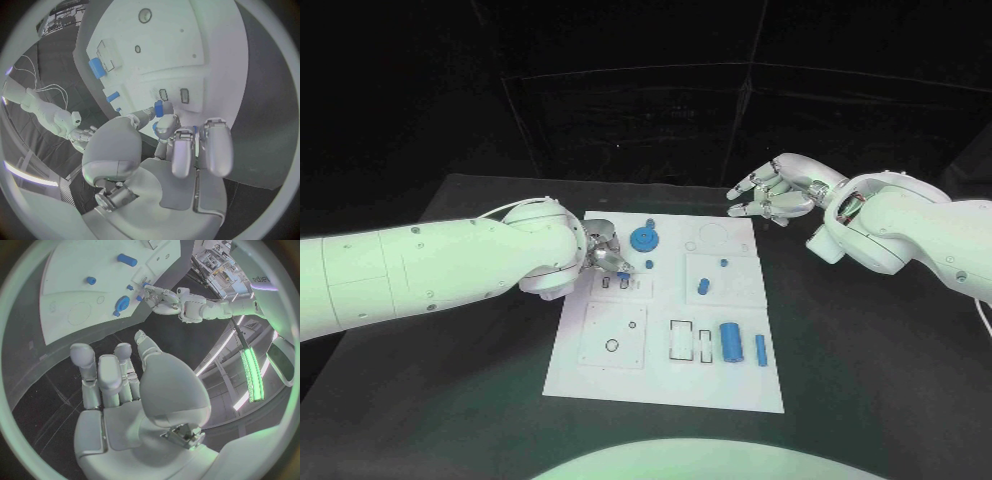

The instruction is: Assemble the parts on the task board

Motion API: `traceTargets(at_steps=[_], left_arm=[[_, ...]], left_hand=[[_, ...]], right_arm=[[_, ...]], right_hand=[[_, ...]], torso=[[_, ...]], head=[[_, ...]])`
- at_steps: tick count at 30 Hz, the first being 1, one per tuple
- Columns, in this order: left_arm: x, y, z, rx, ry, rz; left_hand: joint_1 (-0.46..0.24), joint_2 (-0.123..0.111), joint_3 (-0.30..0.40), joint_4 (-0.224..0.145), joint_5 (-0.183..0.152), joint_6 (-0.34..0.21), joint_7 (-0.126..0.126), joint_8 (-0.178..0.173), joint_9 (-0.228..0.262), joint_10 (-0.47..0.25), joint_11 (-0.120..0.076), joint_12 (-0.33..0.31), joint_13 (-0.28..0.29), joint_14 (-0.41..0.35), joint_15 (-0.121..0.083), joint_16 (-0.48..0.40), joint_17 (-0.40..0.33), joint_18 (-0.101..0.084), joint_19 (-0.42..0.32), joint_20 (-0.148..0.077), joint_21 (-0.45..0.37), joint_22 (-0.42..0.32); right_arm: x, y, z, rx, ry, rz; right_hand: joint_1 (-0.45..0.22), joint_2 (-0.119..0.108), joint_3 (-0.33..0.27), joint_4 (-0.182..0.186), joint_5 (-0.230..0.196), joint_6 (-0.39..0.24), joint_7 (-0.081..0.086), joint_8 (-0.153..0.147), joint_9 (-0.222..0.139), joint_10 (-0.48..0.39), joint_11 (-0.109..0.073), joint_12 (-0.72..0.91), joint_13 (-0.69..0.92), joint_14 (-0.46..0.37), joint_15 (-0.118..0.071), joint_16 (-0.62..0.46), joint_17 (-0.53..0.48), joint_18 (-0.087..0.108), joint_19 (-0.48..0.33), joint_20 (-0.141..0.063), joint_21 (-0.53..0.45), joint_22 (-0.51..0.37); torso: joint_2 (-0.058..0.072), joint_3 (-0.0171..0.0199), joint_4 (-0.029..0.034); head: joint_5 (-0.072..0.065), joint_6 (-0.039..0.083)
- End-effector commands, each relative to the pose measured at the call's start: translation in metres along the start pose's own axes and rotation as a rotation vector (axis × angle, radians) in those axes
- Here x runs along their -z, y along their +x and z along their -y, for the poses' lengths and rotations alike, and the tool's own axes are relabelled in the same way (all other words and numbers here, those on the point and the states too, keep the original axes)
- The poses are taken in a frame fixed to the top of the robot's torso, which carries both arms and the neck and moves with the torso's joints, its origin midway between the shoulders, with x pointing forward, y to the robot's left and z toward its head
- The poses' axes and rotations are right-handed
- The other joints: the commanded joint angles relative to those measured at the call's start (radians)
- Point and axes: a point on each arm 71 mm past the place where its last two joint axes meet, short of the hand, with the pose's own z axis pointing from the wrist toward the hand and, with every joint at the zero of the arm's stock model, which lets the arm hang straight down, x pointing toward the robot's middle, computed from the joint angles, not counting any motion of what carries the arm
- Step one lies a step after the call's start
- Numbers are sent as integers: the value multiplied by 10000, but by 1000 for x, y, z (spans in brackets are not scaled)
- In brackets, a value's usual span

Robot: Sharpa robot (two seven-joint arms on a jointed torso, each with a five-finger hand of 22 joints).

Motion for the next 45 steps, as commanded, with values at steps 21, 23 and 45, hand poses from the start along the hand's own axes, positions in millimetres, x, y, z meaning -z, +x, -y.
traceTargets(at_steps=[21, 23, 45], left_arm=[[-1, 7, 2, -1155, -318, -635], [-2, 8, 2, -1130, -320, -614], [-3, 13, 2, -1441, -369, -1079]], left_hand=[[-4, 69, 1633, -1549, 45, -39, -71, 79, 26, 107, -12, 79, 33, 1037, -30, 33, 2634, -174, 5, 16, -4, 27], [-13, 69, 1638, -1545, 43, -37, -69, 84, 29, 108, -12, 76, 28, 1037, -29, 33, 2634, -175, 7, 15, -2, 32], [-46, 58, 1665, -1542, 37, -39, -71, 101, 43, 109, -11, 63, 7, 1037, -27, 33, 2634, -170, -5, 16, -22, -1]], right_arm=[[-2, 0, -3, 8, -125, -44], [-2, 0, -3, 7, -128, -50], [-3, 2, -3, 140, -162, -155]], right_hand=[[45, 37, -63, 27, 40, 44, -8, 55, 6, -107, 6, -69, -26, -13, -5, -77, -19, 167, -67, -17, -76, -41], [45, 40, -66, 28, 42, 46, -9, 57, 7, -103, 5, -63, -21, -11, -5, -76, -16, 166, -66, -17, -77, -41], [44, 50, -74, 33, 48, 55, -11, 66, 8, -105, 3, -71, -29, -15, -6, -104, -43, 174, -89, -17, -103, -86]], torso=[[7, 9, -2], [9, 7, 0], [1, 7, 0]], head=[[17, -112], [16, -112], [32, -183]])
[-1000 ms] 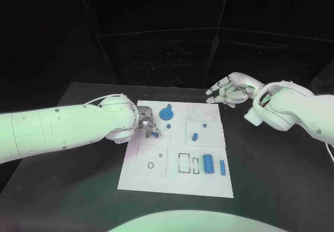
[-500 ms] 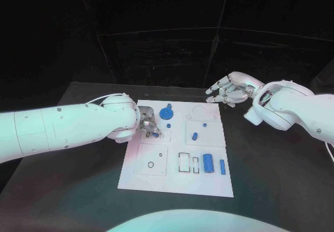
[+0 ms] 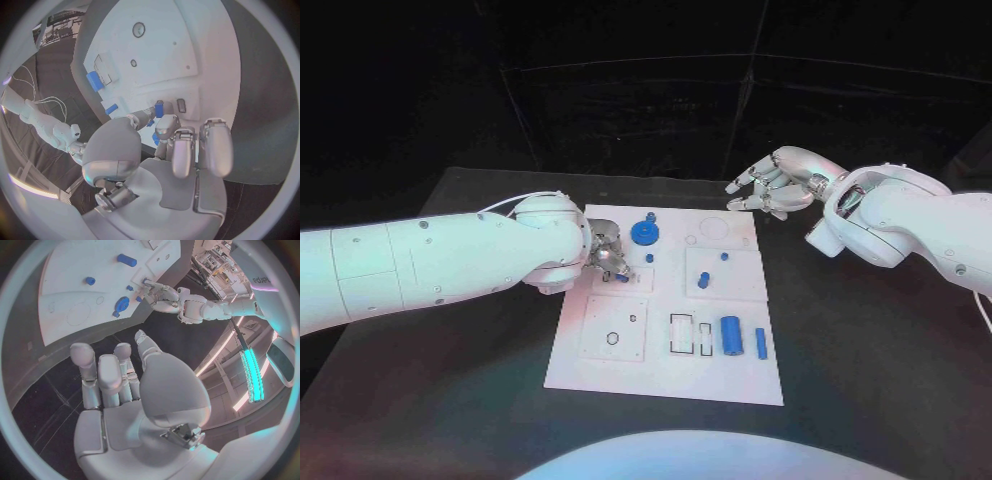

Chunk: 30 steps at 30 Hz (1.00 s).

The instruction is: Assemble the parts on the task board

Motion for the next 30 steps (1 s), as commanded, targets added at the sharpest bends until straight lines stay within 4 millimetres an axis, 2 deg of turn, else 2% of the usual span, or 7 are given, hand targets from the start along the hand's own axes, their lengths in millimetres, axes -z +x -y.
traceTargets(at_steps=[1, 21, 30], left_arm=[[-1, 7, -2, -354, -201, -424], [-3, 6, -2, -224, -186, -531], [-8, 5, 0, 125, -239, -804]], left_hand=[[-32, 72, 1487, -1416, 31, -38, -72, 62, 15, 41, -13, 21, -13, 1037, -26, 32, 2634, -169, -5, 16, -22, -16], [-51, 89, 1554, -1423, 50, -27, -72, 87, 32, 46, -15, 18, -19, 1037, -25, 32, 2634, -165, -14, 16, -35, -34], [-418, 171, 1473, -1169, -21, -12, -76, 131, 65, 36, -5, -31, -94, 1037, -15, 32, 2634, -161, -25, 26, -56, -51]], right_arm=[[-1, 0, -2, 70, -103, -77], [-3, 1, -2, 78, -117, -93], [-4, 1, -3, 75, -112, -131]], right_hand=[[44, 50, -52, 10, 48, 55, -11, 66, 8, -69, -34, -53, -14, -16, -6, -57, -9, 174, -85, -12, -60, -16], [42, 52, -63, 13, 50, 60, -12, 72, 9, -122, -34, -147, -102, -30, -6, -114, -74, 204, -183, -12, -144, -188], [41, 53, -66, 14, 51, 61, -12, 74, 10, -130, -34, -160, -112, -32, -5, -122, -81, 207, -194, -12, -155, -207]], torso=[[0, -2, 1], [8, 5, -6], [15, 6, -7]], head=[[6, 3], [12, 2], [5, -16]])
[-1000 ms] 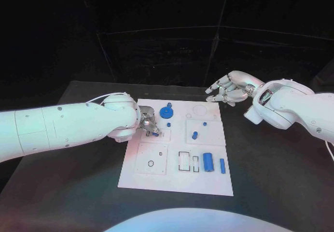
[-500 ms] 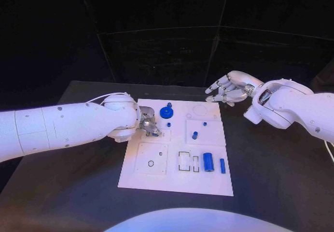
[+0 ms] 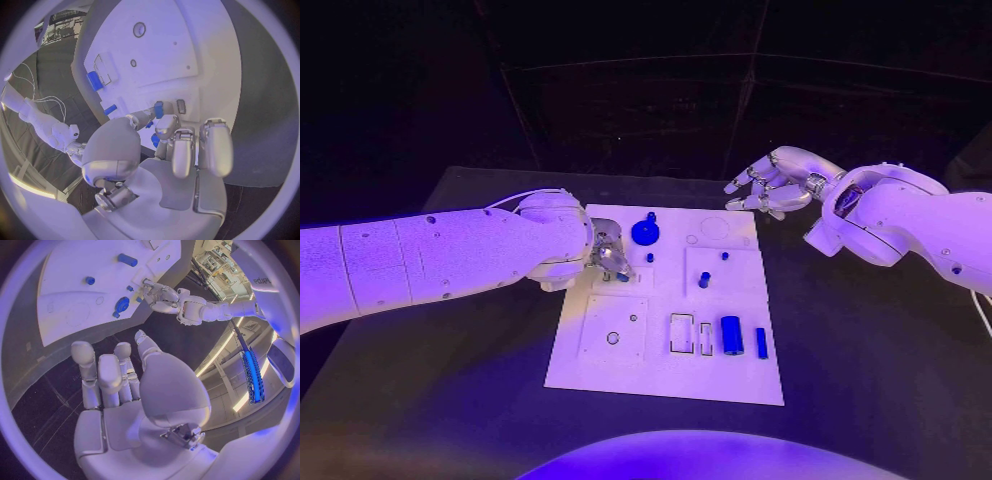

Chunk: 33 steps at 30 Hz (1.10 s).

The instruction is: Assemble the parts on the task board

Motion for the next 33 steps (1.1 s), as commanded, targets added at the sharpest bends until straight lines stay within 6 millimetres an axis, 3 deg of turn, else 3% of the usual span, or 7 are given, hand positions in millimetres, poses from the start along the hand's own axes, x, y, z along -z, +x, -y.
traceTargets(at_steps=[1, 8, 19, 26, 33], left_arm=[[-3, 7, -1, 80, -160, -550], [-4, 8, 0, 53, -173, -744], [-4, 9, -1, 63, -215, -789], [-5, 6, -3, 201, -377, -615], [-5, 5, -4, 285, -425, -507]], left_hand=[[-158, 10, 1214, -1159, -10, 18, -41, -19, 7, 53, -23, -31, -28, 1037, -15, 32, 2634, -162, -25, 26, -56, -12], [-210, 70, 1213, -1130, -105, 13, -52, -14, 12, 48, -31, -36, -37, 1037, -19, 32, 2634, -162, -24, 24, -57, -7], [-419, -65, 1019, -1110, -177, 66, -81, 17, 25, 71, -47, -4, -20, 1037, -29, 32, 2634, -166, -17, 18, -50, 17], [-1305, -142, 478, -517, -180, 225, -117, -15, -36, 91, -73, 57, 10, 1037, -55, 32, 2634, -174, 5, -1, -30, 70], [-1892, -289, 84, -190, -246, 323, -134, -18, -69, 108, -85, 123, 46, 1037, -70, 32, 2634, -180, 19, -18, -21, 101]], right_arm=[[-1, 0, -2, 26, -85, -80], [-1, 0, -2, 23, -59, -135], [0, 1, -1, -58, 21, -202], [-1, 1, -1, -64, 31, -199], [0, 0, -1, -65, 39, -192]], right_hand=[[41, 53, -67, 14, 51, 61, -12, 42, 10, -94, 3, -63, -9, -31, -5, -29, -9, 206, -51, -15, -45, -8], [39, 55, -75, 17, 52, 62, -12, 45, 10, -110, 3, -87, -31, -35, -5, -46, -23, 212, -73, -15, -68, -47], [37, 54, -89, 20, 55, 59, -12, 48, 9, -134, 4, -126, -64, -37, -5, -60, -31, 222, -109, -15, -105, -110], [29, 54, -111, 28, 58, 46, -9, 47, 6, -199, 7, -229, -156, -45, -3, -105, -75, 244, -185, -14, -178, -240], [29, 60, -129, 34, 60, 34, -7, 48, 3, -253, 9, -315, -230, -61, -1, -174, -146, 262, -253, -12, -247, -356]], torso=[[2, 2, -9], [-6, 0, 4], [-7, 1, 3], [-4, 1, 5], [-9, -1, -1]], head=[[-10, -11], [-37, -33], [-59, -14], [-57, -2], [-70, 4]])
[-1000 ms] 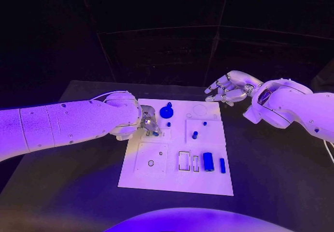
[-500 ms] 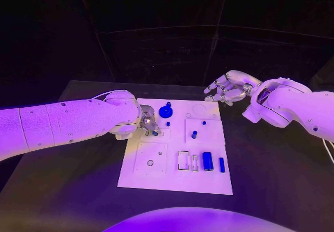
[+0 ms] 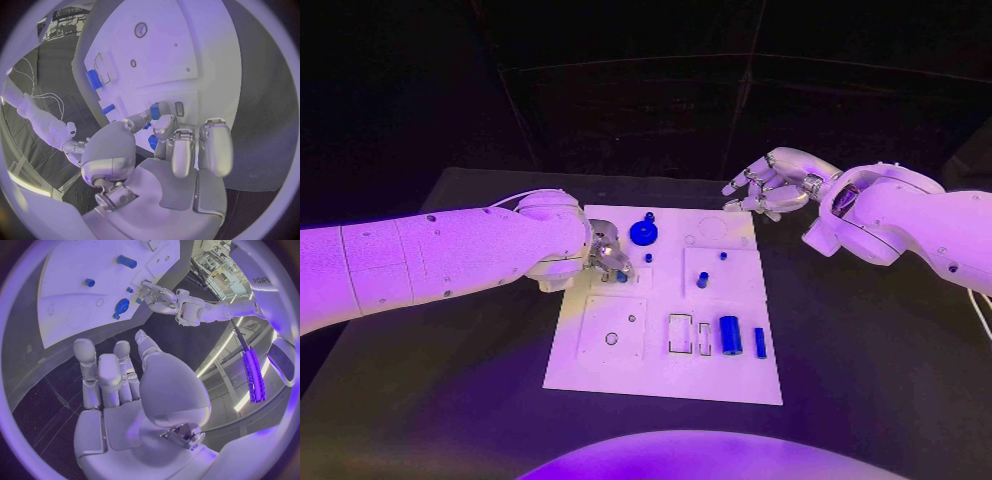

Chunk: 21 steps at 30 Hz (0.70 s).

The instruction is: Assemble the parts on the task board

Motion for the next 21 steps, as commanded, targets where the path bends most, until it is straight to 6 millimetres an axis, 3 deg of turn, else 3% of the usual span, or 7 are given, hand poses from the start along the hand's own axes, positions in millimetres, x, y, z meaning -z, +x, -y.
traceTargets(at_steps=[1, 17, 21], left_arm=[[-2, 5, -2, 47, -210, -189], [0, 3, -5, 242, -169, 14], [3, 2, -10, 312, -198, 73]], left_hand=[[-298, -54, -194, 120, -51, 85, 42, -52, -23, 21, 8, 62, 25, 1037, -71, 33, 2634, -181, 22, -20, -19, 17], [-957, -325, -1600, 651, -145, 214, -16, -17, -31, 51, -42, 158, 76, 1037, -125, 33, 2634, -189, 47, -81, -11, 67], [-1102, -610, -2162, 793, -142, 217, -27, -17, -27, 21, -55, 118, 27, 1037, -136, 33, 2634, -185, 40, -99, -32, 43]], right_arm=[[0, 0, -1, -34, -25, -49], [1, -1, 0, -29, 13, -13], [0, -2, 0, -27, 16, -10]], right_hand=[[29, 60, -43, 4, 60, 34, -7, 49, 3, -74, -26, -32, -9, -61, -1, -34, -9, 104, -78, 23, -34, -10], [21, 63, -76, 16, 57, 13, -2, 47, -2, -126, -20, -119, -83, -83, 3, -127, -99, 121, -143, 26, -109, -122], [21, 63, -76, 16, 57, 13, -2, 47, -2, -127, -20, -120, -84, -84, 3, -128, -100, 121, -144, 27, -110, -123]], torso=[[-1, -1, -4], [-1, -8, -1], [-9, -16, 2]], head=[[-6, 3], [-18, 21], [-36, 25]])
